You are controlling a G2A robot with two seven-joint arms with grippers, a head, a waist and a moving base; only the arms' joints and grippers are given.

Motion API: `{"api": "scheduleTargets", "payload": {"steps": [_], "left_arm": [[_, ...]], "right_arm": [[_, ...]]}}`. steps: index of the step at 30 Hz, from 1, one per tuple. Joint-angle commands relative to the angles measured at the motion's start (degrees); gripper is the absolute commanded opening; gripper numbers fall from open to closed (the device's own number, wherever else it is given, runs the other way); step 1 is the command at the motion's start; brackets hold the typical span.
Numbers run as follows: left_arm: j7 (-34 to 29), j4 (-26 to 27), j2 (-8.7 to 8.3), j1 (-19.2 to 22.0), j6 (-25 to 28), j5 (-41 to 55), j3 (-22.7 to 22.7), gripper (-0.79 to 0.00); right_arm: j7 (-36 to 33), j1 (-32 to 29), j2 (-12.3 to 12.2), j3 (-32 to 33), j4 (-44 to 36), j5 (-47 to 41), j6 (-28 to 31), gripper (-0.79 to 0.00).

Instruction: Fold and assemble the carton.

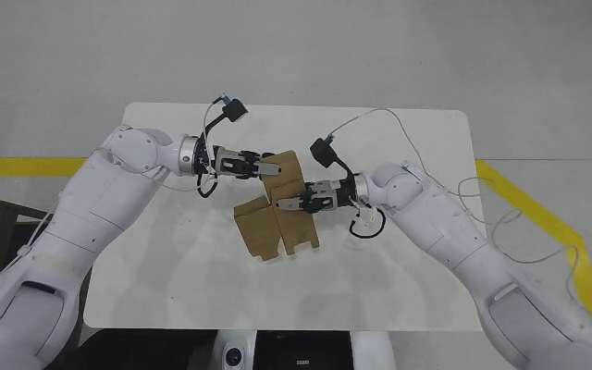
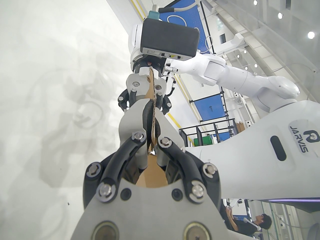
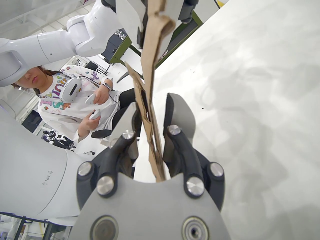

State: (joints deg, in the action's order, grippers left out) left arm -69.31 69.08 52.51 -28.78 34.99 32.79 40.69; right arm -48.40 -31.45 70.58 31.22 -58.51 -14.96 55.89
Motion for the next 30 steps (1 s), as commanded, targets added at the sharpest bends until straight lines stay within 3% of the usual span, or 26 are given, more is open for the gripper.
{"api": "scheduleTargets", "payload": {"steps": [1, 2, 4, 5, 16, 30], "left_arm": [[0.15, -0.11, -0.10, 0.11, 0.14, -0.05, -0.21, -0.785], [0.23, -0.17, -0.14, 0.17, 0.22, -0.01, -0.32, -0.773], [0.41, -0.25, -0.24, 0.36, 0.41, 0.14, -0.47, -0.400], [0.54, -0.23, -0.29, 0.45, 0.54, 0.21, -0.54, 0.000], [3.56, -1.80, -1.27, 0.86, 3.55, 2.69, 1.82, 0.000], [8.53, -0.58, -4.10, -4.55, 8.52, -5.77, 3.64, 0.000]], "right_arm": [[0.37, 0.40, -0.13, -0.95, 0.18, -0.54, 0.37, -0.785], [0.56, 0.65, -0.20, -1.51, 0.25, -0.85, 0.56, -0.785], [0.99, 1.10, -0.36, -2.55, 0.48, -1.53, 0.99, -0.785], [1.21, 1.29, -0.42, -3.05, 0.58, -1.89, 1.21, -0.785], [2.12, 2.48, -1.05, -4.50, 2.14, -7.04, 2.11, -0.785], [6.69, -0.07, -1.47, 1.90, 5.57, -7.20, 2.11, -0.785]]}}
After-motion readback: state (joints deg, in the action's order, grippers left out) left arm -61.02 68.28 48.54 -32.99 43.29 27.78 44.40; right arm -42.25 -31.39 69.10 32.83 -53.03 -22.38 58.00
